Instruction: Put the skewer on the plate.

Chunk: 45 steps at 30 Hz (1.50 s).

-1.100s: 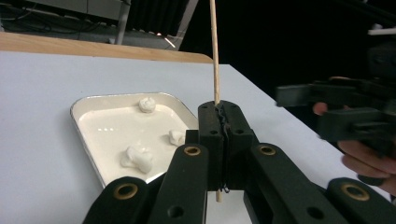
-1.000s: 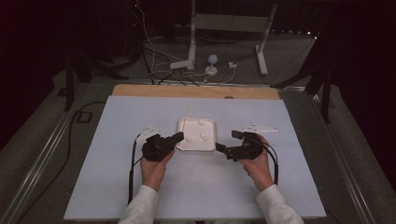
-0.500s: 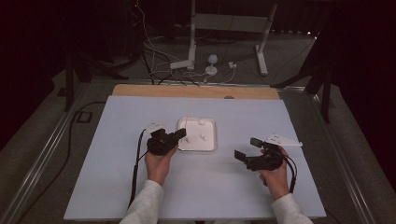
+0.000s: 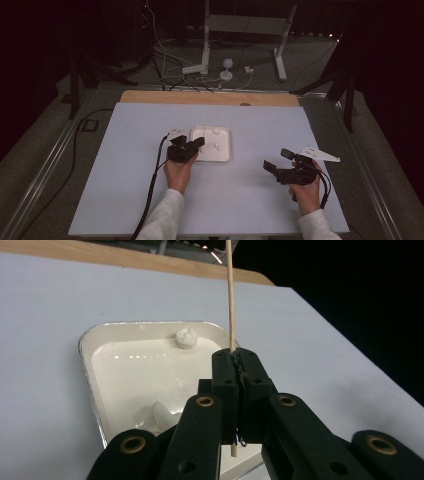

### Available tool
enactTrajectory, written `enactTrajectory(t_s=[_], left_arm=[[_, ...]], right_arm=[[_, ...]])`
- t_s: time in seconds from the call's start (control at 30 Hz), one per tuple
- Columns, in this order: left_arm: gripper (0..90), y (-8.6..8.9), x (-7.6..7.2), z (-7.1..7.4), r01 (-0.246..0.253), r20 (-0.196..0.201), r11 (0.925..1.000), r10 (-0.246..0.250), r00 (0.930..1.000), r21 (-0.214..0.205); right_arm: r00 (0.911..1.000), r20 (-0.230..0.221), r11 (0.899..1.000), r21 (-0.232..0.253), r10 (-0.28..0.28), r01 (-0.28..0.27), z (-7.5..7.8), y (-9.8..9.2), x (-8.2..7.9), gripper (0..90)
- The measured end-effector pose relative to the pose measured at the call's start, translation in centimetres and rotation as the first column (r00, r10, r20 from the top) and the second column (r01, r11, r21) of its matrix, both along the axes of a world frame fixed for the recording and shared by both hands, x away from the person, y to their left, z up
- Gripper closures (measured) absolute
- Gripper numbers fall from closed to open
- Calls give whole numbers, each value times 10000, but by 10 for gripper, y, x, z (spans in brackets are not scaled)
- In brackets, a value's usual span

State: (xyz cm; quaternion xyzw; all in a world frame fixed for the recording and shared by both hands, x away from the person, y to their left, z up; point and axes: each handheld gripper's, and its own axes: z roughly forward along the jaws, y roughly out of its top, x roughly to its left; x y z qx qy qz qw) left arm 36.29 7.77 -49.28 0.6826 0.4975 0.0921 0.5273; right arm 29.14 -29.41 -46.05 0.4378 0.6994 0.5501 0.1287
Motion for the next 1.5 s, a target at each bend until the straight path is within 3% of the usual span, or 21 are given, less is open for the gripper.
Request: enactTrajectory(t_s=[0.23,0.33,0.4,0.47,0.53,0.63,0.73,0.83,0.97,1.1,1.23,1.3,1.4,1.5], left_arm=[[876,-8,5,-11,-395,-444,9970,425,9981,670],[825,-13,6,-17,-460,-728,9943,532,9959,964],[735,-15,6,-20,-550,-840,9927,642,9944,1071],[615,-14,5,-20,-572,-827,9950,640,9945,823],[511,-10,2,-16,-385,-699,9982,417,9967,466],[342,2,-3,-6,-46,-628,9996,63,9980,268],[269,21,-17,8,189,37,9997,-190,9998,179],[162,43,-34,24,391,790,9987,-416,9960,336],[76,74,-62,39,423,1767,9983,-487,9831,398],[11,102,-86,42,-23,2532,9967,-184,9672,811],[6,131,-102,34,-632,2893,9920,291,9568,1092],[6,143,-107,32,-921,2932,9917,621,9540,896],[6,152,-112,34,-1232,3242,9889,901,9417,830],[6,158,-114,36,-1292,3323,9879,940,9385,855]], right_arm=[[10000,54,9999,-112,-27,28,0,1,-1,0],[10000,76,9999,-138,-37,38,0,1,-1,0],[10000,76,9999,-144,-51,53,0,1,-1,0],[9999,88,9999,-147,-71,72,1,0,-2,0],[9998,149,9997,-242,-94,97,2,0,-3,0],[9998,205,9994,-338,-89,96,2,-1,-5,0],[9997,236,9989,-466,-96,107,2,-2,-7,0],[9993,353,9976,-684,-89,113,1,-2,-10,0],[9989,468,9964,-845,-22,61,0,-1,-16,0],[9976,699,9935,-1132,-5,84,-1,-2,-22,0],[9941,1080,9880,-1532,-15,182,-3,-4,-28,0],[9934,1145,9894,-1431,-87,251,-4,-6,-30,0],[9918,1259,9922,-1195,-198,350,-5,-10,-32,0],[9883,1496,9904,-1290,-300,496,-5,-13,-34,0]])
